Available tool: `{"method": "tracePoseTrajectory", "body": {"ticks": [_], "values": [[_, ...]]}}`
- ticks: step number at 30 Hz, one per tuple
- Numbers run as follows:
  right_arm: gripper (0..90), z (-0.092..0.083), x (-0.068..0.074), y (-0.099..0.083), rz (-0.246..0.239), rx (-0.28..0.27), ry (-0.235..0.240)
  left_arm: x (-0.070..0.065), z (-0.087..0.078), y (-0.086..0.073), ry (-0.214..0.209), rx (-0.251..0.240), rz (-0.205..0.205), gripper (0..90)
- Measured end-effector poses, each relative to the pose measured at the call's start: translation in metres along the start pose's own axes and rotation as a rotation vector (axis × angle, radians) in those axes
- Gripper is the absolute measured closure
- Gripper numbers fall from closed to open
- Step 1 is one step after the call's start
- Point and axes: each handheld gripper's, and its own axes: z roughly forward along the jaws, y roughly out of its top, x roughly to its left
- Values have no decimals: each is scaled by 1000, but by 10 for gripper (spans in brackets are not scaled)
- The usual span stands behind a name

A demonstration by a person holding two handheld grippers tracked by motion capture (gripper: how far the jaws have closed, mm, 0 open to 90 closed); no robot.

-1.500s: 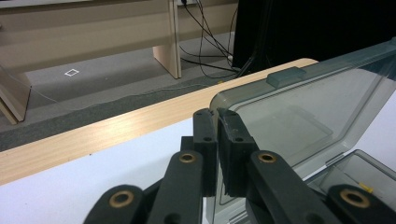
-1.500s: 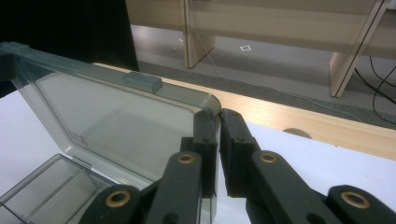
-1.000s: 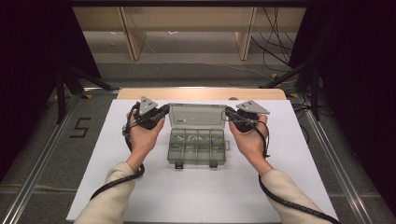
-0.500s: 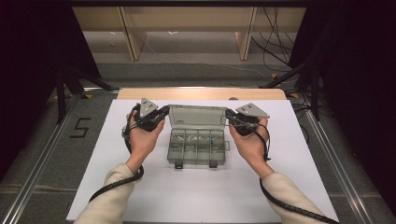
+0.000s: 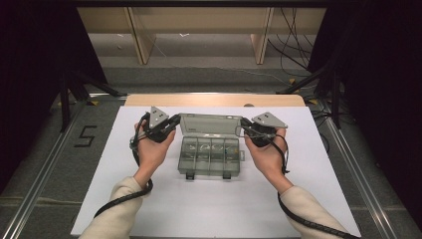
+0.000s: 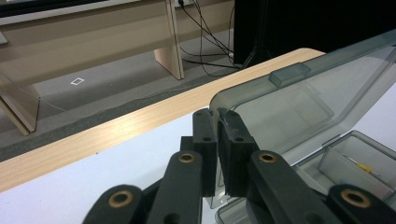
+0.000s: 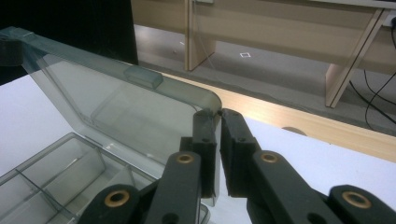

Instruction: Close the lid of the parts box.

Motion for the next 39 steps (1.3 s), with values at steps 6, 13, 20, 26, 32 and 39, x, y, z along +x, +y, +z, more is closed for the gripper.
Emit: {"method": "tracePoseTrajectory", "body": {"ticks": [6,13,20,26,32,39], "values": [[855,-4,1,-1,-15,2,-4,-3,-3,-1,-6,7,0,856],[855,-6,3,-2,-13,11,2,-5,-6,-3,-6,6,6,854],[855,-8,4,-4,-24,16,4,-6,-8,-5,-5,7,19,853],[855,-10,5,-5,-44,6,-7,-8,-10,-6,-5,11,33,852],[855,-13,7,-6,-35,26,8,-9,-13,-7,-1,17,48,851],[855,-15,7,-8,-61,19,0,-11,-16,-9,-3,26,65,849]]}}
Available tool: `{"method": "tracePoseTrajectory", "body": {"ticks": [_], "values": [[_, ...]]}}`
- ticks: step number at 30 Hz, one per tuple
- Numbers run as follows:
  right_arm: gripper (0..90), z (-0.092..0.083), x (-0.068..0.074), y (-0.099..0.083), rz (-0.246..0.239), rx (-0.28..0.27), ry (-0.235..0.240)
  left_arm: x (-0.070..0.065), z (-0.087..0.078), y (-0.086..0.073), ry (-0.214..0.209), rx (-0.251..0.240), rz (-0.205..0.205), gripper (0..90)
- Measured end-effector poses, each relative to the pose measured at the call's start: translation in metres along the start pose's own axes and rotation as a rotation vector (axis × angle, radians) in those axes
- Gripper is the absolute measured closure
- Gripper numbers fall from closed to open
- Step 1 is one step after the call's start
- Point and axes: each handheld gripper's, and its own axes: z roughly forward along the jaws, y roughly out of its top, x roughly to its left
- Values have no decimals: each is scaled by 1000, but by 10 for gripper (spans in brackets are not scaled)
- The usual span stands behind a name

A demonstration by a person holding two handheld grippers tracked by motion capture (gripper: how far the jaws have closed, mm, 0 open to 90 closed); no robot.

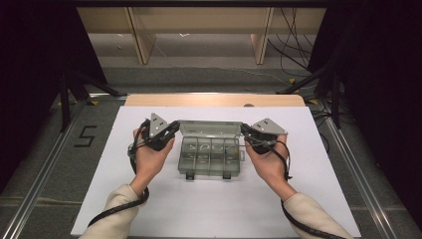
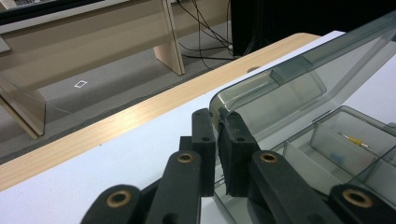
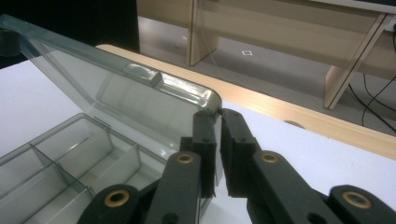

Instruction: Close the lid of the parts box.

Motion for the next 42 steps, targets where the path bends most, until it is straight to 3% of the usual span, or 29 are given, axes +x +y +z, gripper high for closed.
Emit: {"method": "tracePoseTrajectory", "body": {"ticks": [5,7,11,13,28,42], "values": [[856,-2,3,-1,13,6,14,-1,-2,-2,1,2,5,848],[858,-3,2,-1,-11,0,6,-1,-4,-3,7,2,8,848],[861,-6,4,-2,3,18,19,-3,-5,-4,-1,6,15,847],[862,-5,3,-3,-18,4,8,-3,-6,-4,9,7,22,847],[871,-8,6,-6,-14,20,11,-6,-8,-6,5,11,68,845],[875,-13,9,-10,-44,27,10,-9,-12,-9,14,25,102,844]]}}
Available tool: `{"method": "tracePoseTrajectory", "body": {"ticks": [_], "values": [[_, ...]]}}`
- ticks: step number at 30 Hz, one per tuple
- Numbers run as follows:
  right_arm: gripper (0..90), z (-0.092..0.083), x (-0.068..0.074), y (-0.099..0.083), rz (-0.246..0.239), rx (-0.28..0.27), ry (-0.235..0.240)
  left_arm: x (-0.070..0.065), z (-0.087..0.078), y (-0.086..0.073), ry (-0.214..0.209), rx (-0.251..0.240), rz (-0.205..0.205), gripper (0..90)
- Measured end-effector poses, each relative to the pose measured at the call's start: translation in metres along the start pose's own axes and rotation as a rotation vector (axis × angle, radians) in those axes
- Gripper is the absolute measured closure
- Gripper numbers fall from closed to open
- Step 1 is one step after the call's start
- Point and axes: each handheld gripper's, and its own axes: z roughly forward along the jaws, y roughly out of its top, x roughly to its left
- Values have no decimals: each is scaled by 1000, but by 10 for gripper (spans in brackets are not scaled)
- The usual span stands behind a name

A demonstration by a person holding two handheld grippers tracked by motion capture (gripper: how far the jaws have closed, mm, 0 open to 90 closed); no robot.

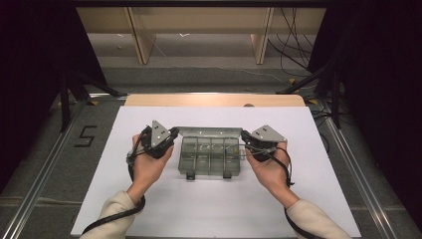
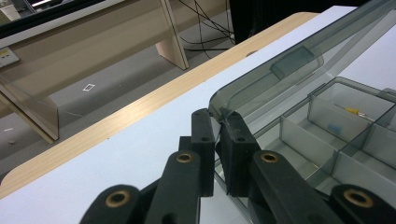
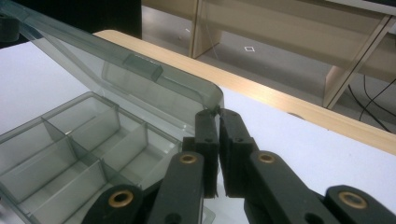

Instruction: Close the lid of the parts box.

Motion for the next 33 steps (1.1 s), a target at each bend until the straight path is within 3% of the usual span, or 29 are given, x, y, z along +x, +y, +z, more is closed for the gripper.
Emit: {"method": "tracePoseTrajectory", "body": {"ticks": [3,7,24,33], "values": [[878,-1,1,-1,0,3,2,-1,-1,-1,-3,1,4,843],[881,-3,2,-3,-5,8,5,-4,-3,-2,2,14,46,840],[884,-7,5,-7,-20,19,13,-9,-9,-7,2,35,76,835],[885,-10,7,-11,-36,27,15,-11,-14,-14,-23,57,85,866]]}}
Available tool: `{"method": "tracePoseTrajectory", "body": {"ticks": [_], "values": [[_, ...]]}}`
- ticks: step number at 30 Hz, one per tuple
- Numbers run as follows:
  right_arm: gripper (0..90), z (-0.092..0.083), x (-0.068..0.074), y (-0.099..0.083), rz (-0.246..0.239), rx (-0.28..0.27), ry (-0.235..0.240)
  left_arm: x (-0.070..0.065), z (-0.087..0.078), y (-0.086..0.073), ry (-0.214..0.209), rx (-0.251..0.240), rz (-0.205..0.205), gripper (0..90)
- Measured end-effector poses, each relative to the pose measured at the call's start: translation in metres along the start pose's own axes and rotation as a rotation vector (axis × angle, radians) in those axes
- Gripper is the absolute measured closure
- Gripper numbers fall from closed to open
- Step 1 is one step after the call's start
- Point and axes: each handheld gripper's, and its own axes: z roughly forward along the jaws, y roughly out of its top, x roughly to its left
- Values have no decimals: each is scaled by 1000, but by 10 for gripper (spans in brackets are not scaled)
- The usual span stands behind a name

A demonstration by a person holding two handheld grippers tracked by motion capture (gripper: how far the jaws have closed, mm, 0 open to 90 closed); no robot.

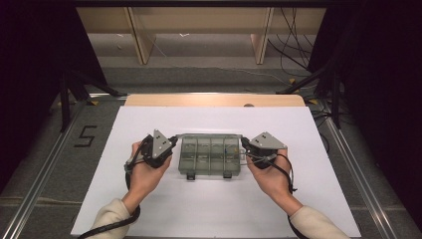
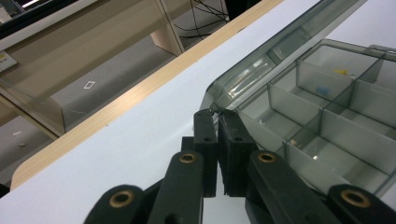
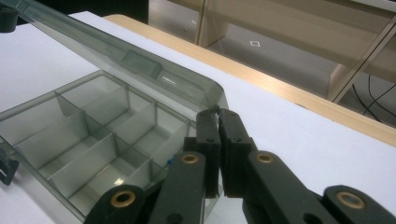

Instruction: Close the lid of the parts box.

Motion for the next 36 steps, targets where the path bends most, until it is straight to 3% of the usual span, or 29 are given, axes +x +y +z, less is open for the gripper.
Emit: {"method": "tracePoseTrajectory", "body": {"ticks": [14,15,19,27,33,36], "values": [[890,-5,3,-6,-15,28,24,-4,-5,-5,-19,23,-3,872],[891,-6,3,-7,-20,26,23,-4,-6,-5,-16,27,19,871],[900,-8,5,-8,-28,26,25,-5,-8,-7,-27,23,7,875],[900,-12,8,-11,-28,42,64,-6,-9,-7,-27,26,7,881],[876,-18,-5,-14,9,51,57,2,-13,-9,-2,26,-27,856],[789,-16,-24,-11,54,47,49,8,-14,-7,16,4,-67,728]]}}
